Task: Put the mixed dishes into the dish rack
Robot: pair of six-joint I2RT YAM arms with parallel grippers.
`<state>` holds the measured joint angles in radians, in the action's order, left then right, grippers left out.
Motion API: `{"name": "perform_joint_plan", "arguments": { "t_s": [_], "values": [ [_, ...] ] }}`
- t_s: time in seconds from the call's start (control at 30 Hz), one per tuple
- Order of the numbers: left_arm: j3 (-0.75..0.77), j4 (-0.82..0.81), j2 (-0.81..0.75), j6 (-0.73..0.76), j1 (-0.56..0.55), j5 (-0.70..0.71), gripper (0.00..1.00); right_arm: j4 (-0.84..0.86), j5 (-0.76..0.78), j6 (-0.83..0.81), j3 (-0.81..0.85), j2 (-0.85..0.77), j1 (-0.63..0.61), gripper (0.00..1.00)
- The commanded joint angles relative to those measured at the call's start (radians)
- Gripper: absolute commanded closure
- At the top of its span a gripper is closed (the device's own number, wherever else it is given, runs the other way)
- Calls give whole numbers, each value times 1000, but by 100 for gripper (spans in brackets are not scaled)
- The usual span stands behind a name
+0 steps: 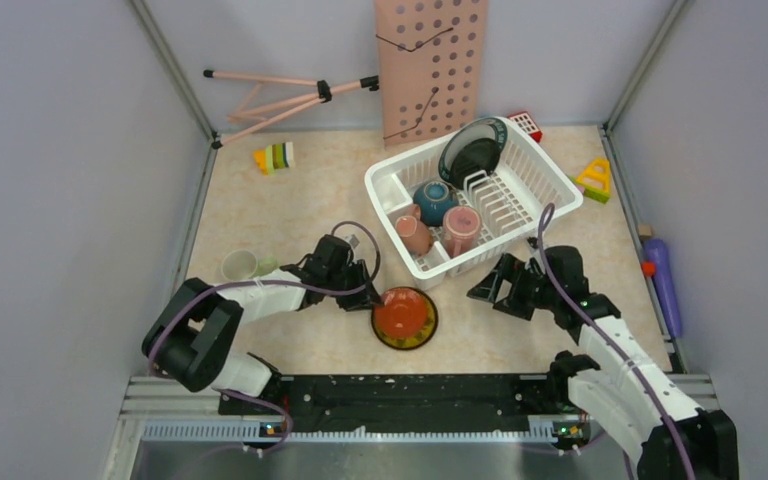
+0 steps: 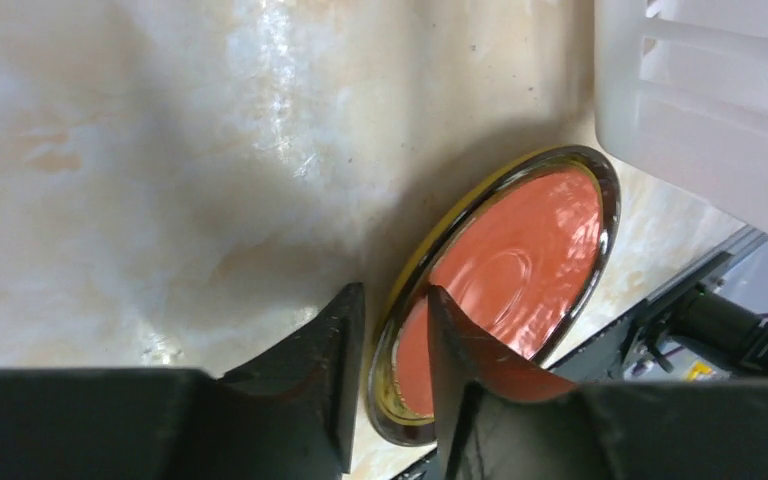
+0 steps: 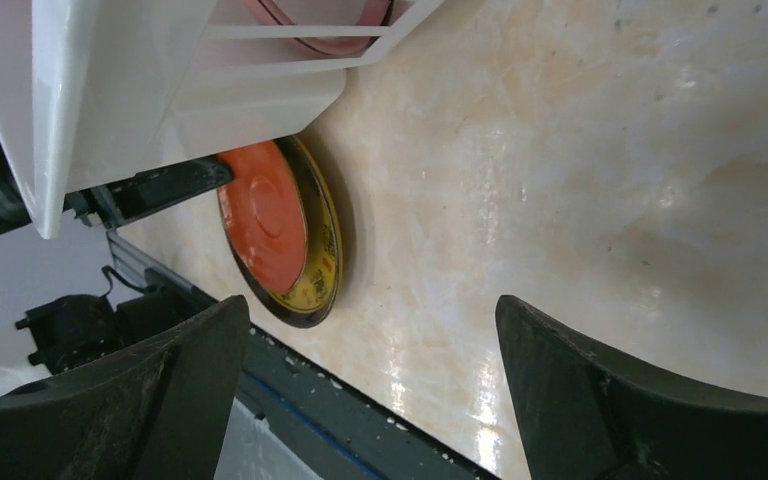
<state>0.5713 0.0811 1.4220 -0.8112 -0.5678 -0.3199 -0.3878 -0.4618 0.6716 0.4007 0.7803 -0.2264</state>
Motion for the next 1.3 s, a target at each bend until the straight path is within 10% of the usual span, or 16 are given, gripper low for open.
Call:
{"name": "perform_joint_plan", "arguments": {
  "t_s": [0.0,0.2,0.73,1.27],
  "values": [
    [-26,-27,40,35,-4,-10,74,132,-100,62,-8,27,-31,9],
    [-21,-29,33,48,-4,-45,95,240,-53,176,-52,60,-194,15],
    [-115,-149,-4,24,-5,-94,69,483,118,372,-82,206,-428,44],
    [-145,-190,-40,72,-5,-136,66,614,271,399,-55,462,-544,61]
  ]
}}
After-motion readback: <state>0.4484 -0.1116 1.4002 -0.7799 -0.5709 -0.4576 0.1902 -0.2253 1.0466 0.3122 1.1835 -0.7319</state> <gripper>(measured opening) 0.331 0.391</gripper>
